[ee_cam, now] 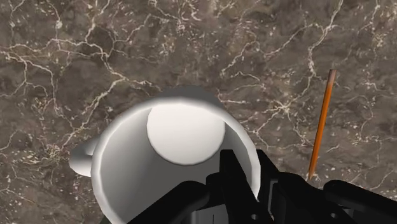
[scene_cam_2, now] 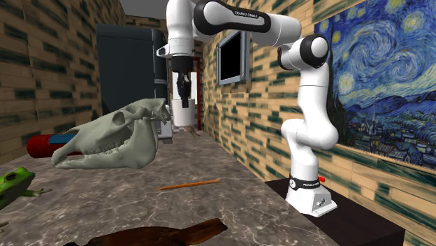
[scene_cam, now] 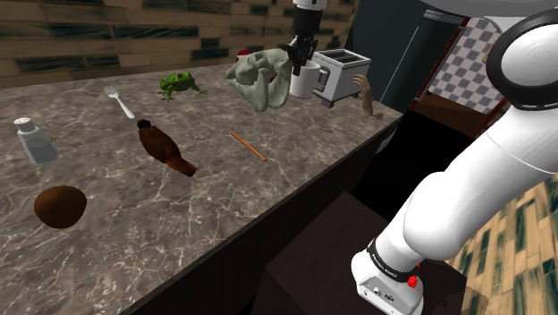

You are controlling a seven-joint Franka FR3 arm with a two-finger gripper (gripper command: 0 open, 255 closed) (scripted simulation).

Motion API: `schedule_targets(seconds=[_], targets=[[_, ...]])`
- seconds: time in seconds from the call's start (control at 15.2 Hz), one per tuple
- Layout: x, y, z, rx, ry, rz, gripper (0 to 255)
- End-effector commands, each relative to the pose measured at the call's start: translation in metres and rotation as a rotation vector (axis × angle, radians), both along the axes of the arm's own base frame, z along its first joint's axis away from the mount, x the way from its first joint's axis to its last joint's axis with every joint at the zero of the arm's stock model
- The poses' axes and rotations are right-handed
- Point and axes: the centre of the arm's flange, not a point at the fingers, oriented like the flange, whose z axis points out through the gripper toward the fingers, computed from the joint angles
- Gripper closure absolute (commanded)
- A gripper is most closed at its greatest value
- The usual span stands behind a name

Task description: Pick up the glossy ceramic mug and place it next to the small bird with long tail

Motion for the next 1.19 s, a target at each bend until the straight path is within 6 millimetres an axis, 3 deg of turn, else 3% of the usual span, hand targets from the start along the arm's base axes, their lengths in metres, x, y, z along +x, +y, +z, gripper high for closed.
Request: schedule_targets(seconds=[0.0, 1.12], targets=[[-0.003, 0.025, -0.001, 0.000, 0.000, -0.002, 255], [-0.024, 0.248, -0.022, 0.000, 0.000, -0.002, 255]])
